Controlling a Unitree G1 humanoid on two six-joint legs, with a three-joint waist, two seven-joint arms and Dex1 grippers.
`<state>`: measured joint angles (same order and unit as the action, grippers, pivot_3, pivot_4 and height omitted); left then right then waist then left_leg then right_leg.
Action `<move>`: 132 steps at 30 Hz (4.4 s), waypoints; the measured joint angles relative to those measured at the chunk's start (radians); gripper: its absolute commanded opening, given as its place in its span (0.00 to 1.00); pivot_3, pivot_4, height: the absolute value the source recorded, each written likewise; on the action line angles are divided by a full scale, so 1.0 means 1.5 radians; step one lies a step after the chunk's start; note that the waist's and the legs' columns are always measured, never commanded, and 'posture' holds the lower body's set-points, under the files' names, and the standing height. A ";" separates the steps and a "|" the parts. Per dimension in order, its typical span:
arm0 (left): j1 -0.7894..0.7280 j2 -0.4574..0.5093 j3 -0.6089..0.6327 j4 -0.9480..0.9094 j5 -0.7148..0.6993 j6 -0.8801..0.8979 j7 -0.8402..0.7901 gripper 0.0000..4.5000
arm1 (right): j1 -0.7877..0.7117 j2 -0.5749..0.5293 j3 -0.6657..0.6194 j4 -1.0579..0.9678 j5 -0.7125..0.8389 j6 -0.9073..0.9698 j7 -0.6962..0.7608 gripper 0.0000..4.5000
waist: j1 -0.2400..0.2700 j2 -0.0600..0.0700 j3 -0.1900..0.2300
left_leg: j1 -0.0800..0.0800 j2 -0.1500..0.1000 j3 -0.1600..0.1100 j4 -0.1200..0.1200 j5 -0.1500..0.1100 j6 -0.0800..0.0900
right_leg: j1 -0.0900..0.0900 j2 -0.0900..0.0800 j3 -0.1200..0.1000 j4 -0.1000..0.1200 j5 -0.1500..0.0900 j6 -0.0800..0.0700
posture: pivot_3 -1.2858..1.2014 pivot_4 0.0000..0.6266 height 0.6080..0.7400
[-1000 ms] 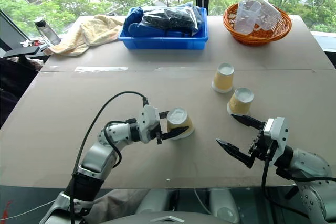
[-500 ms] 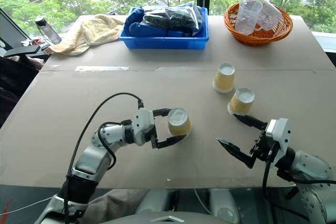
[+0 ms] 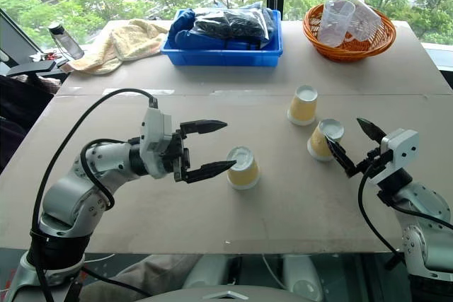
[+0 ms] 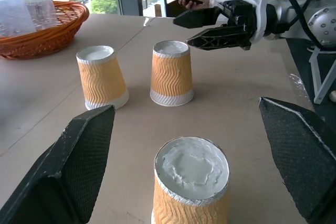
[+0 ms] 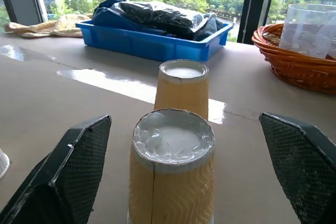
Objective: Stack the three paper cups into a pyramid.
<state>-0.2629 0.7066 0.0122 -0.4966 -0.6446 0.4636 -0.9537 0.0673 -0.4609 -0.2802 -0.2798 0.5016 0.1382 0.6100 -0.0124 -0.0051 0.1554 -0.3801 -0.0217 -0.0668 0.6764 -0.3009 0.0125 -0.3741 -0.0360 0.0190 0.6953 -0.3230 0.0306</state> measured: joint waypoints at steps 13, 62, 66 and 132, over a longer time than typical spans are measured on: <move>-0.009 0.082 0.054 -0.052 -0.095 0.089 -0.020 1.00 | -0.063 -0.003 0.022 0.069 -0.005 0.022 0.025 1.00 | -0.003 0.000 0.000 | 0.001 0.000 0.001 0.000 0.000 0.000 | 0.000 0.000 0.001 0.000 0.000 0.000 | 0.52 0.24 1.00; 0.020 0.101 0.078 -0.054 -0.095 0.092 -0.024 1.00 | -0.102 0.004 0.074 0.138 -0.038 0.022 0.071 0.52 | -0.002 0.001 0.000 | 0.000 0.000 0.001 0.000 0.000 0.000 | 0.000 0.000 0.001 0.000 0.000 0.000 | 0.52 0.24 1.00; 0.027 0.104 0.082 -0.054 -0.095 0.092 -0.030 1.00 | -0.071 -0.006 0.091 0.105 -0.041 0.014 0.101 0.52 | -0.001 0.001 0.001 | 0.000 0.000 0.001 0.000 0.000 0.000 | -0.001 0.000 0.001 0.000 0.000 0.000 | 0.52 0.24 1.00; 0.008 0.083 0.170 -0.001 -0.158 0.094 0.029 1.00 | -0.444 0.075 0.150 0.475 -0.150 -0.062 0.012 0.99 | -0.018 0.000 0.002 | -0.001 0.000 0.001 0.000 0.000 0.000 | -0.002 0.000 0.001 0.000 0.000 0.000 | 0.52 0.24 1.00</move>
<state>-0.2510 0.8305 0.2665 -0.4981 -0.8820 0.6047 -0.9107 -0.5980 -0.3481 -0.0553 0.4334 0.2764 0.0458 0.6282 -0.0390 -0.0053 0.1583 -0.3816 -0.0213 -0.0648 0.6760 -0.3007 0.0122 -0.3776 -0.0354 0.0207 0.6955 -0.3229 0.0305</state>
